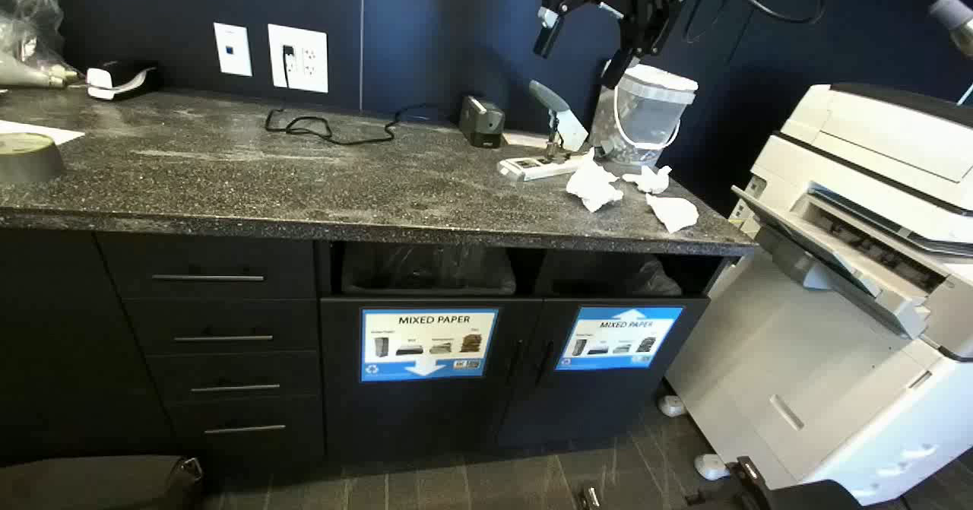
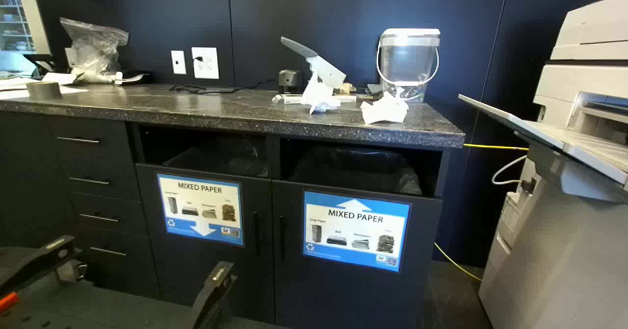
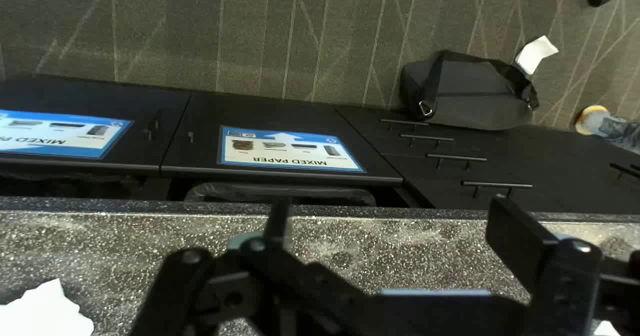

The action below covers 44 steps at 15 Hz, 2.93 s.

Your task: Place two crumpled papers inside the bin on the right

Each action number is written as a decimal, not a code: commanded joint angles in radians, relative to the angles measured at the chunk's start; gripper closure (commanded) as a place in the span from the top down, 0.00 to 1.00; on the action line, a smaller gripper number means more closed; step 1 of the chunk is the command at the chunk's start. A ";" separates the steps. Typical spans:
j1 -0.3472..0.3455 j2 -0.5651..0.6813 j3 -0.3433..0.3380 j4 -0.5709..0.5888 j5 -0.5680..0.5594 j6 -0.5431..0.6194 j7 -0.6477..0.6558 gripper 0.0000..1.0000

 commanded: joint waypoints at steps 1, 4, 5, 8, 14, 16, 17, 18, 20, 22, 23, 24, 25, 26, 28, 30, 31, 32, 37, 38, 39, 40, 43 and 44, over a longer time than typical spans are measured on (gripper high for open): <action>-0.011 0.000 0.009 0.006 0.003 -0.002 -0.002 1.00; -0.011 -0.006 0.009 0.014 0.003 -0.002 -0.002 1.00; -0.011 -0.006 0.009 0.014 0.003 -0.002 -0.002 1.00; -0.035 0.009 0.021 -0.006 -0.084 0.038 0.017 1.00; -0.104 0.127 -0.015 -0.027 -0.227 0.256 0.016 1.00; -0.129 0.189 -0.026 -0.017 -0.268 0.338 0.026 1.00; -0.143 0.224 -0.033 -0.008 -0.296 0.381 0.032 1.00; -0.150 0.246 -0.039 -0.005 -0.318 0.412 0.040 1.00; -0.167 0.301 -0.057 0.009 -0.358 0.479 0.043 1.00; -0.180 0.346 -0.079 0.025 -0.383 0.536 0.034 1.00; -0.186 0.366 -0.092 0.030 -0.386 0.571 0.026 1.00; -0.192 0.386 -0.103 0.037 -0.389 0.600 0.023 1.00; -0.196 0.408 -0.113 0.045 -0.379 0.631 0.015 1.00; -0.200 0.427 -0.120 0.048 -0.366 0.664 0.007 1.00; -0.206 0.468 -0.132 0.062 -0.346 0.722 -0.001 1.00; -0.214 0.515 -0.135 0.078 -0.305 0.784 -0.024 1.00; -0.217 0.541 -0.136 0.090 -0.294 0.810 -0.024 1.00; -0.219 0.568 -0.135 0.107 -0.283 0.828 -0.030 1.00; -0.230 0.710 -0.133 0.214 -0.254 0.868 -0.045 1.00; -0.230 0.735 -0.134 0.235 -0.258 0.870 -0.045 1.00; -0.232 0.759 -0.132 0.255 -0.257 0.872 -0.047 1.00; -0.231 0.778 -0.133 0.271 -0.260 0.876 -0.046 1.00; -0.229 0.831 -0.143 0.318 -0.272 0.876 -0.042 1.00; -0.226 0.845 -0.147 0.332 -0.276 0.877 -0.039 1.00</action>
